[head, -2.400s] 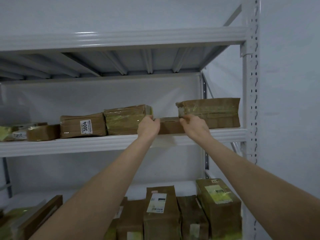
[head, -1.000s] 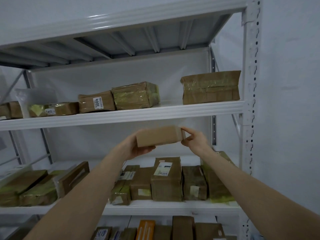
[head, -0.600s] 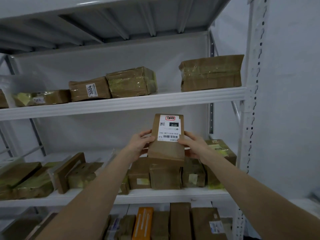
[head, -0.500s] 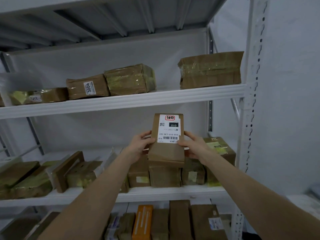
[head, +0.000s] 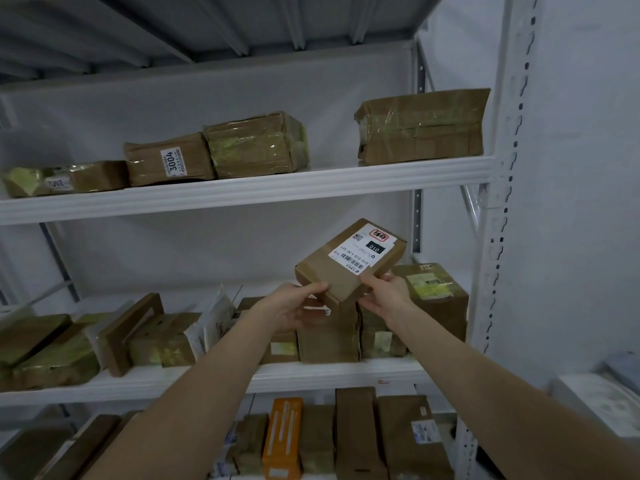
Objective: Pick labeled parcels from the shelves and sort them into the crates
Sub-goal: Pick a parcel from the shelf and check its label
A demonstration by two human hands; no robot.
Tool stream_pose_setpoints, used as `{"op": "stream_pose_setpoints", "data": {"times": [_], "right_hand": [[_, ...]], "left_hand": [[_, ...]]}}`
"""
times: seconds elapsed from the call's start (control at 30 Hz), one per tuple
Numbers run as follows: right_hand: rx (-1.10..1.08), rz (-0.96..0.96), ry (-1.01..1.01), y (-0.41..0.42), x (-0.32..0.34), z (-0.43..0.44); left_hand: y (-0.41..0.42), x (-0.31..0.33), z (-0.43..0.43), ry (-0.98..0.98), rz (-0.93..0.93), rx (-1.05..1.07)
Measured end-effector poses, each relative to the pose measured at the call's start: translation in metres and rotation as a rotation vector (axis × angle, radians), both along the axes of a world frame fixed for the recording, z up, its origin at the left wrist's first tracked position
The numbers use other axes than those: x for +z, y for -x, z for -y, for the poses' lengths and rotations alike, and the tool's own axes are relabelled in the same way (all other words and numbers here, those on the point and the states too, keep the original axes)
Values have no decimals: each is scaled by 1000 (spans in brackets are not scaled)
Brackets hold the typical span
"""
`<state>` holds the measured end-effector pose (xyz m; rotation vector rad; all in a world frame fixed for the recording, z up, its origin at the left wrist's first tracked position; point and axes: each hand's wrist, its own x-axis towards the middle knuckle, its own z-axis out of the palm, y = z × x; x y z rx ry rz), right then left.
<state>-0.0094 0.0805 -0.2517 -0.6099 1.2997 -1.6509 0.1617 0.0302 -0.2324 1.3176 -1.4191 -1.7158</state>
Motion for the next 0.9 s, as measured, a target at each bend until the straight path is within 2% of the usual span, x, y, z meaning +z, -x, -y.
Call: {"op": "stream_pose_setpoints", "data": {"times": [0.07,0.13,0.23,0.3,0.4,0.47,0.53,0.63,0.8,0.9], "right_hand": [[25,-32,-9,-1,0,-1],[45,-163,-66,-2,2,-6],[-65,-744,-212,1,-1,-8],[-160,-1004,-222,4,0,-8],[-165,-1090,-164,11,-1,-7],[-77,-1153,-214,15,-3,-8],[95,-1069,-227,17,-7,-11],[376,-729,-199,16,-13,-21],[416,-571,-151,15,-26,-26],[372,-469,-140,12,-30,-25]], "left_hand": [[4,3,-3,-1,-73,44],[4,6,-2,39,-113,80],[1,7,4,164,-47,112],[-3,10,8,229,-8,120],[-9,15,11,333,75,87],[-10,18,12,395,137,33],[-12,20,10,450,195,-22],[-13,21,10,492,218,-27],[-14,12,16,534,100,74],[-13,-5,10,425,59,132]]}}
